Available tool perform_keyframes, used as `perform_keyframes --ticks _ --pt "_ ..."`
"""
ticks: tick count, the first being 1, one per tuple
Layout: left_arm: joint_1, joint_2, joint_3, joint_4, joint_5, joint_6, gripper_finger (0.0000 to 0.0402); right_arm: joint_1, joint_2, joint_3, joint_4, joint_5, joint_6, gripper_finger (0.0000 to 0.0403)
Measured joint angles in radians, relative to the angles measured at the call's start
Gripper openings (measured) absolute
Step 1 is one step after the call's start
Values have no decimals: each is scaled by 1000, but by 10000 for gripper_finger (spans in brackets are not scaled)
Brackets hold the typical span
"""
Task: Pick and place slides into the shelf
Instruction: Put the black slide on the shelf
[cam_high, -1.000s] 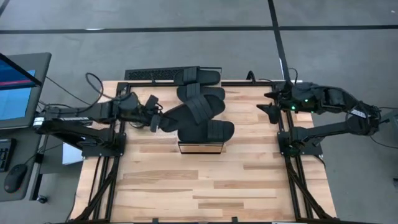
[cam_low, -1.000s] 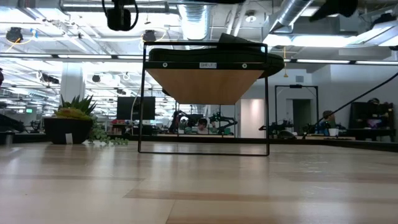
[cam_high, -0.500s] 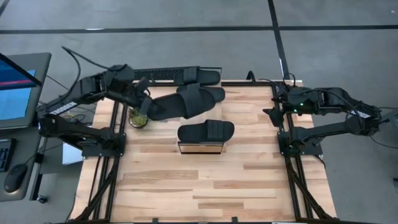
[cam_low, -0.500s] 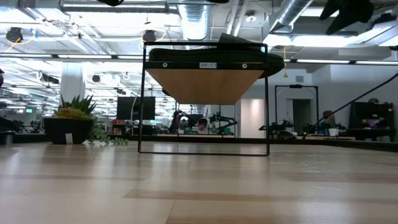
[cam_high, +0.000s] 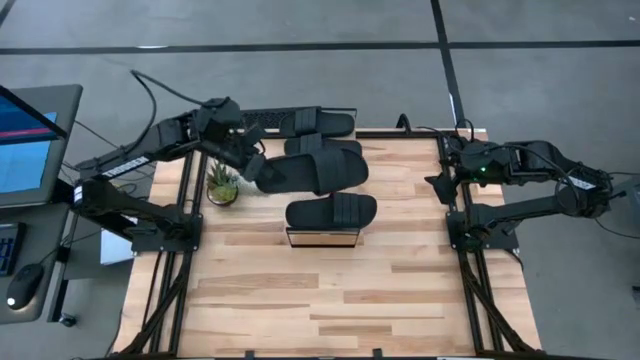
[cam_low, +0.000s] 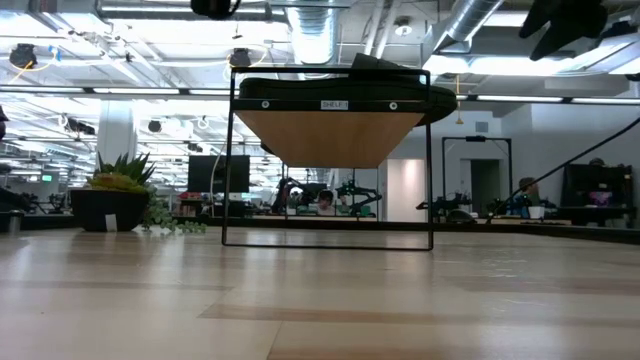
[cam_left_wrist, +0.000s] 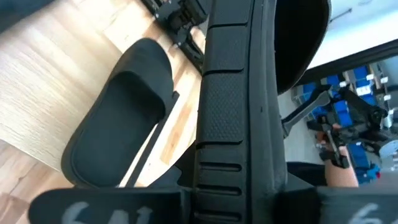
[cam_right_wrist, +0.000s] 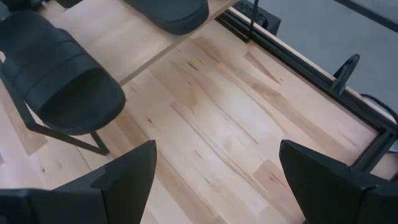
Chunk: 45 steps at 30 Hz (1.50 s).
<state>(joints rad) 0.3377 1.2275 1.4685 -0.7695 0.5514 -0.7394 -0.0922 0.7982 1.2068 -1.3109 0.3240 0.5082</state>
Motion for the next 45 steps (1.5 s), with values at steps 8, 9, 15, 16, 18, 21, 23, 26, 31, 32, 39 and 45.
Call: perform_keyframes --ticks 8,9,15,16,18,21,23,26,31,32,39,45 --pt "87 -15 -104 61 25 18 41 0 0 0 -10 21 18 331" --pt "98 -31 -140 83 37 -7 41 0 0 0 -11 22 18 331" --pt "188 -143 -343 378 178 -196 41 0 0 0 -20 38 44 331" --pt "199 -157 -368 405 192 -220 41 0 0 0 -20 45 47 331" --pt "218 -178 -413 409 203 -243 41 0 0 0 -21 47 57 331" --pt "241 -187 -466 404 214 -251 41 0 0 0 -21 60 72 331" --pt "250 -187 -492 433 236 -252 41 0 0 0 -21 67 85 331" --pt "256 -177 -508 444 255 -243 41 0 1 0 -21 67 95 331" --pt "258 -150 -508 461 277 -211 41 0 21 0 -21 68 96 331" --pt "258 -142 -508 460 279 -201 41 0 27 0 -21 67 96 331" --pt "258 -59 -508 537 284 -173 41 0 67 -1 -21 67 95 331" --pt "258 1 -508 617 298 -197 41 0 87 -2 -21 67 89 331"
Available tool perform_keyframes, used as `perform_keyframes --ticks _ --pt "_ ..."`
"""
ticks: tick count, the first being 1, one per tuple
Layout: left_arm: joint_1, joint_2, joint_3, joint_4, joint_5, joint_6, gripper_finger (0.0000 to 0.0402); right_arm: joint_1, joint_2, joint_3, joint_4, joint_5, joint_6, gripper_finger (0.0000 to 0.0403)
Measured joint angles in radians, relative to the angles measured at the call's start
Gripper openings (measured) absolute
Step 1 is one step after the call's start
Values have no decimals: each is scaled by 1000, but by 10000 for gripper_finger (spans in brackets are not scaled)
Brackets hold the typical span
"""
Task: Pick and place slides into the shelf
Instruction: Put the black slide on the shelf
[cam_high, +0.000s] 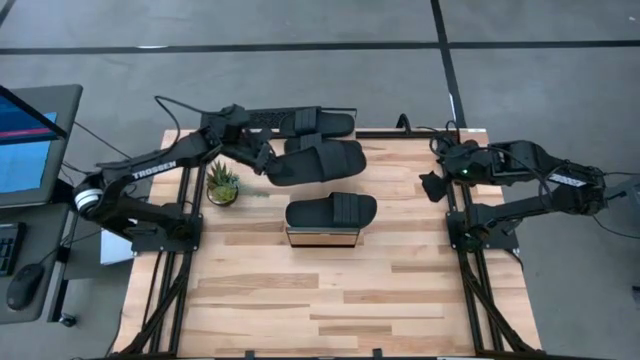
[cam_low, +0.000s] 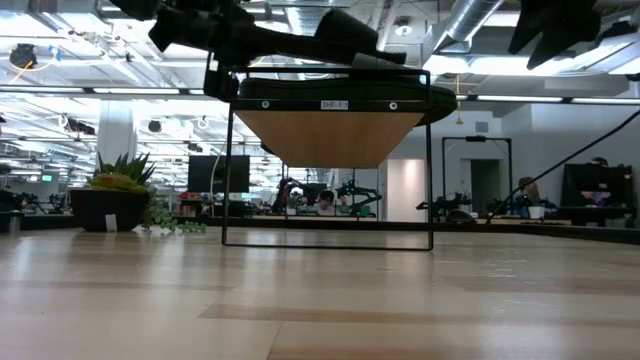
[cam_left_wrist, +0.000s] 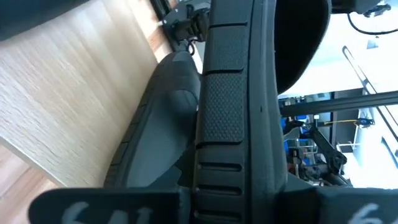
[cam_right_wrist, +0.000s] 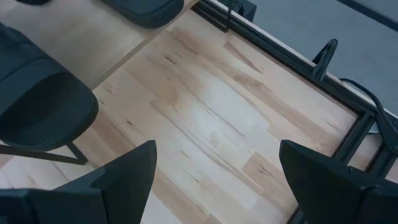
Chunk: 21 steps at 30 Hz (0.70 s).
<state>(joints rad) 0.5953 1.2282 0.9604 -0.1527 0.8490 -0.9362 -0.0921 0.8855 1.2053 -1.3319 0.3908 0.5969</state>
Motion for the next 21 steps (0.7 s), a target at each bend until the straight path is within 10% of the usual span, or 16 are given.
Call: perform_keyframes --ticks 21 --pt "-1 102 0 15 -76 176 41 0 -3 0 0 -9 4 331"
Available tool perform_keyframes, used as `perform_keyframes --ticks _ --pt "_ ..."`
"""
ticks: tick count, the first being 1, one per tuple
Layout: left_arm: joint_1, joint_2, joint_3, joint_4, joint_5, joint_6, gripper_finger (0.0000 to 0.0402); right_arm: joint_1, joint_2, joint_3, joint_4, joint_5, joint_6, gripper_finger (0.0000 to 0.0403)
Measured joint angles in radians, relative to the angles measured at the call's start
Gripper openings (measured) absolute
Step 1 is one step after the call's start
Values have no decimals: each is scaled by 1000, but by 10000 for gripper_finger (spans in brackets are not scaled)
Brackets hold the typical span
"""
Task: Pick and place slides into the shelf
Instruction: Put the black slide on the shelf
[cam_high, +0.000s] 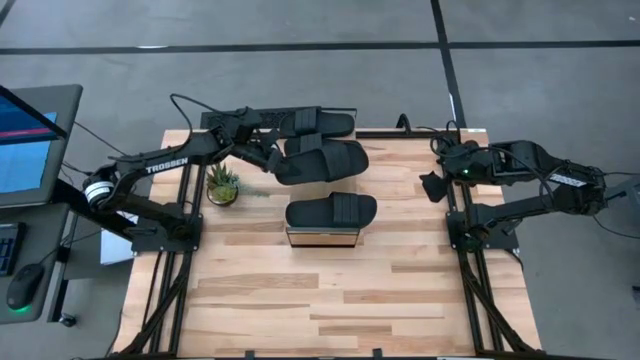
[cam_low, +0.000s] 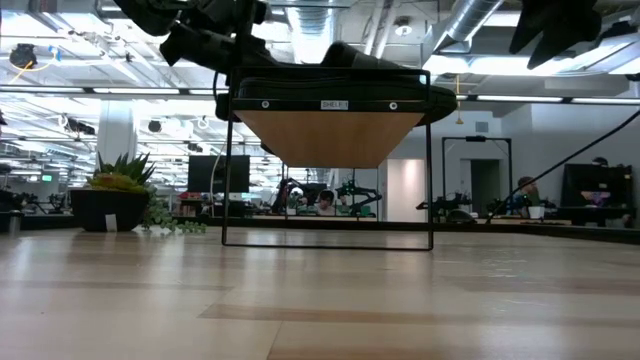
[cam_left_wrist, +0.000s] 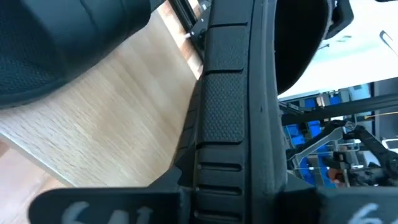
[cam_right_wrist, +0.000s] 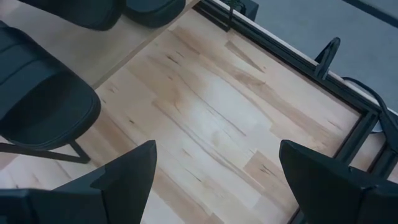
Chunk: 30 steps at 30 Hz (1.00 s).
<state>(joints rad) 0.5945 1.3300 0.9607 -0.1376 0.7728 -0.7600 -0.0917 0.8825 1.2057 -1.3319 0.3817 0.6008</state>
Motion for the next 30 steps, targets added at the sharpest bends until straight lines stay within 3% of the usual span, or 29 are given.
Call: perform_keyframes --ticks 12,22,30 --pt "-26 0 0 -12 -28 36 41 0 0 0 0 -14 1 331" --pt "-64 -1 0 -55 -145 88 41 0 0 0 0 -14 2 331" --pt "-70 -1 0 -79 -125 94 41 0 0 0 0 -14 3 331"
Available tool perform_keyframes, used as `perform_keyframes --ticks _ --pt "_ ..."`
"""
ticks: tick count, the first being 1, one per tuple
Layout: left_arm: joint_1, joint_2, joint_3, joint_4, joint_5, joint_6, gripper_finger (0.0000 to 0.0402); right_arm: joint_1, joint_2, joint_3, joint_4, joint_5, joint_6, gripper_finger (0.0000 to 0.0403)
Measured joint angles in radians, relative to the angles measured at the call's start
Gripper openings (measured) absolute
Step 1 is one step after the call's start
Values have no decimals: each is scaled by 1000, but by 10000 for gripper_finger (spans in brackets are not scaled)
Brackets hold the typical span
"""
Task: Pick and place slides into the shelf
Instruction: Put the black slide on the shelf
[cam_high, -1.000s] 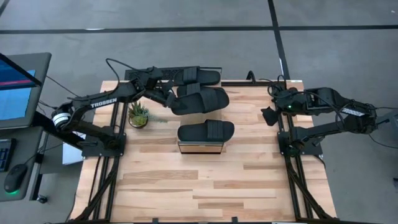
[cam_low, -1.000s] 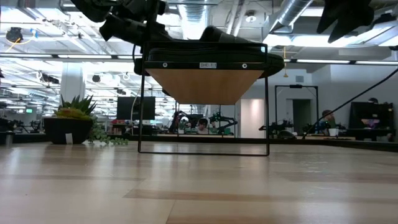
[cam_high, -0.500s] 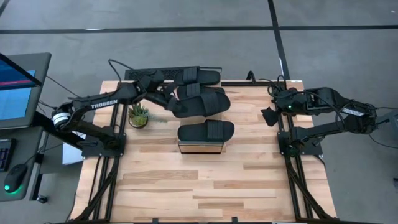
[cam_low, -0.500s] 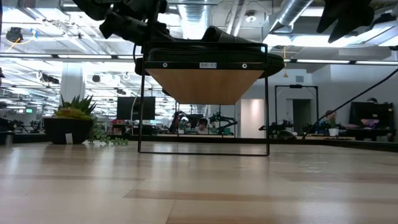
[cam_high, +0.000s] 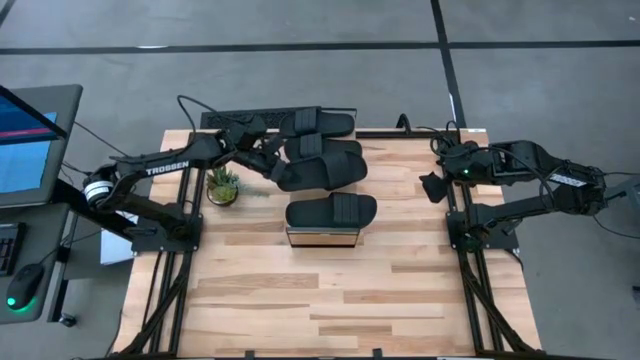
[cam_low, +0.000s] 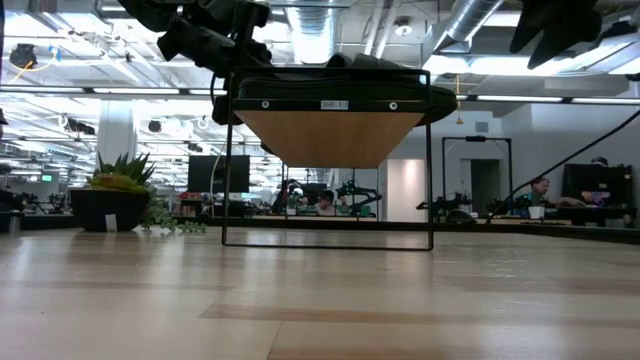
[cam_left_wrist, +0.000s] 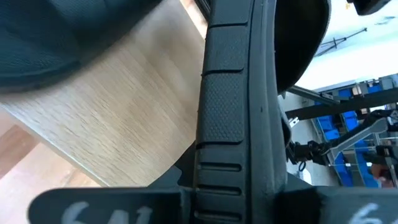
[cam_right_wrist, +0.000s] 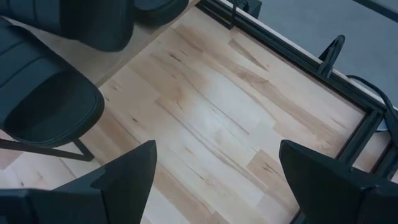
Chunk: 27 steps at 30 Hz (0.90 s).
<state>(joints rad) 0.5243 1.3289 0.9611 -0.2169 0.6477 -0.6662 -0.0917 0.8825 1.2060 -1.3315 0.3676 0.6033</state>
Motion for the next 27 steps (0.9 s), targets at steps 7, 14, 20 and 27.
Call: perform_keyframes --ticks 7,14,20,27 --pt "-49 33 1 -4 -7 -10 41 0 0 0 0 0 1 331" --pt "-89 97 3 48 7 -54 41 1 0 0 0 -5 18 331" --pt "-79 98 1 27 5 -93 42 35 0 0 0 -5 18 331" --pt "-80 98 0 -22 -1 -103 83 58 0 0 0 -2 18 331"
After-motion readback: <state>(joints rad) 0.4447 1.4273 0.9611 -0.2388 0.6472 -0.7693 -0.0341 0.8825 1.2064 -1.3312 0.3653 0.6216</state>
